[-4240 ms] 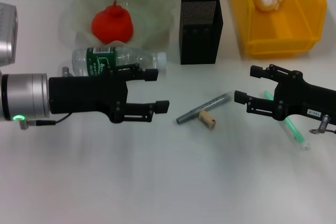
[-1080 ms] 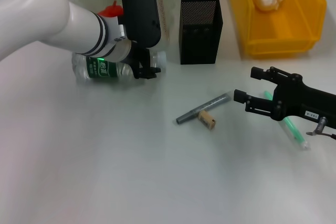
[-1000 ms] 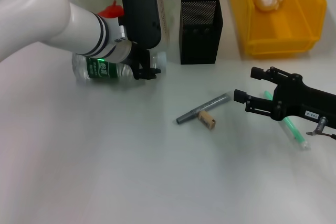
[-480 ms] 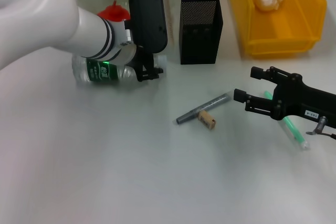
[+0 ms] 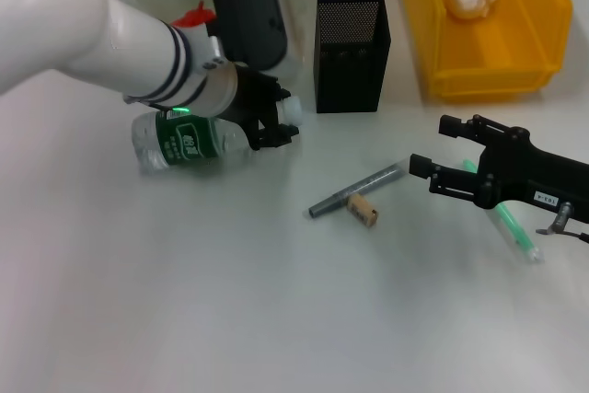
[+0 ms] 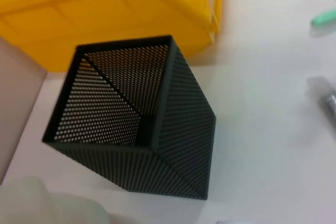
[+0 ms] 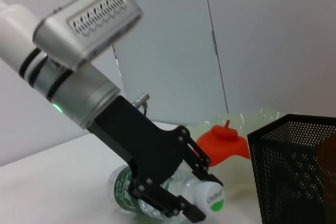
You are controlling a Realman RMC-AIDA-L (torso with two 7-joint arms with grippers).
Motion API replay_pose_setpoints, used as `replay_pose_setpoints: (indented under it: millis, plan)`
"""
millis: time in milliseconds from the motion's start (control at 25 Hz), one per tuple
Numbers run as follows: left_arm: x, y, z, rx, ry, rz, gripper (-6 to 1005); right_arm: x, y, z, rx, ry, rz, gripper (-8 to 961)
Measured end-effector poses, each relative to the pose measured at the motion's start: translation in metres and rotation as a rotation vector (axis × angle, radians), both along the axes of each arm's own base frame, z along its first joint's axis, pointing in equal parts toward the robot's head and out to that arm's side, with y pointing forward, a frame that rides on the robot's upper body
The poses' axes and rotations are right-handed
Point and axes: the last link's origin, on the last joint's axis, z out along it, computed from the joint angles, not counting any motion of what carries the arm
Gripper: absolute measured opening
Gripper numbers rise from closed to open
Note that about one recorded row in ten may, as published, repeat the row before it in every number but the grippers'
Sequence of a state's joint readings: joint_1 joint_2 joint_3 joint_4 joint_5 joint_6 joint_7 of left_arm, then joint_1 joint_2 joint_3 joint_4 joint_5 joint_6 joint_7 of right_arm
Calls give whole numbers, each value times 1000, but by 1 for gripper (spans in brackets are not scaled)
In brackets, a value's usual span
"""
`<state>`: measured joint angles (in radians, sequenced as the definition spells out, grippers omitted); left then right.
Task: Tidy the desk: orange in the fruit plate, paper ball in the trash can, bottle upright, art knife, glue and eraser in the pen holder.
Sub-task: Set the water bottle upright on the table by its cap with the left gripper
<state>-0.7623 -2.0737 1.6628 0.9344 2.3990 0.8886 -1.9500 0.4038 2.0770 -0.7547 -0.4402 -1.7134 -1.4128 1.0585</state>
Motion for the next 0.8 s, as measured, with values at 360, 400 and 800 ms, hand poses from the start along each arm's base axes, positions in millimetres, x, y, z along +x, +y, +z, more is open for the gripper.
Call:
replay_pose_setpoints:
  millis: [360, 400, 800]
  plan:
    - [3, 1, 41, -20, -234, 158, 447, -1, 1, 0, 0, 0, 4, 819]
    - [2, 1, 46, -24, -260, 171, 447, -1, 1, 0, 0, 0, 5, 819]
    - [-7, -7, 89, -71, -494, 236, 445, -2, 2, 0, -1, 2, 9, 819]
